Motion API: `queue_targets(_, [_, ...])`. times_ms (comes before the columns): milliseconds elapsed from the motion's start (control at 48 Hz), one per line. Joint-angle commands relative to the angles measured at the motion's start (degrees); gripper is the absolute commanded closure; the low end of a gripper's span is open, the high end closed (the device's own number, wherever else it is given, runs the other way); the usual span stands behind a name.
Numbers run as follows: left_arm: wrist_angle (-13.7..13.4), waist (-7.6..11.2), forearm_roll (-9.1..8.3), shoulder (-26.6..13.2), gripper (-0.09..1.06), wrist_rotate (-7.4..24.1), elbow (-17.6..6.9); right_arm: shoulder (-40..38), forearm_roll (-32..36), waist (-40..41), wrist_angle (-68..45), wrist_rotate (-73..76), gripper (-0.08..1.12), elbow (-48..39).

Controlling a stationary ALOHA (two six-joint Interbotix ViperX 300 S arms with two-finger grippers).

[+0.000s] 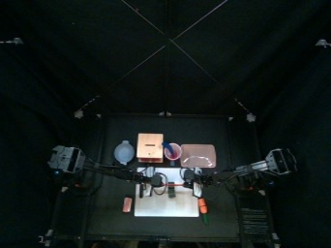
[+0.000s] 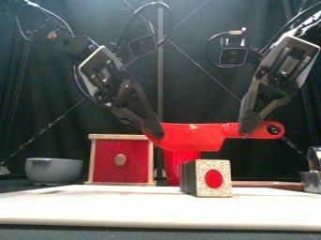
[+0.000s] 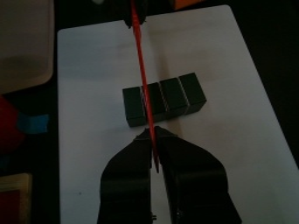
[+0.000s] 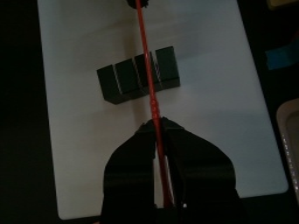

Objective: Place sushi on board then cut the sushi with the knife then place the pieces on the plate
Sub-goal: Cut the sushi into 4 pieces

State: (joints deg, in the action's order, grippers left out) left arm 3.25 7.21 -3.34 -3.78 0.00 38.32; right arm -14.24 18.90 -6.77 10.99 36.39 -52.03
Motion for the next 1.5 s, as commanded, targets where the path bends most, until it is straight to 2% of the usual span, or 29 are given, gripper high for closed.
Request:
queue_targets(21, [0.26,0.88,-0.09,0.18,0.55,0.18,-1.14,0.09,0.00,0.62,0.97,-0.09,0.74,0.88])
queue_targets(667, [0.18,0.44,-0.09,-1.93,0.55,0.00,-1.14,1.14,0.88,1.49,4.31,-0.35,0.74,1.93])
queue_targets(1104, [0.09,0.53,2.02,-2.72,0.55,0.09,-1.05,1.85,0.62,1.49,4.31,-0.26,0.74,1.58])
queue_targets(1500, [-0.09,0.53,2.20,-4.48,0.55,0.09,-0.97,4.83,0.35,1.49,4.39,0.26,0.74,1.49])
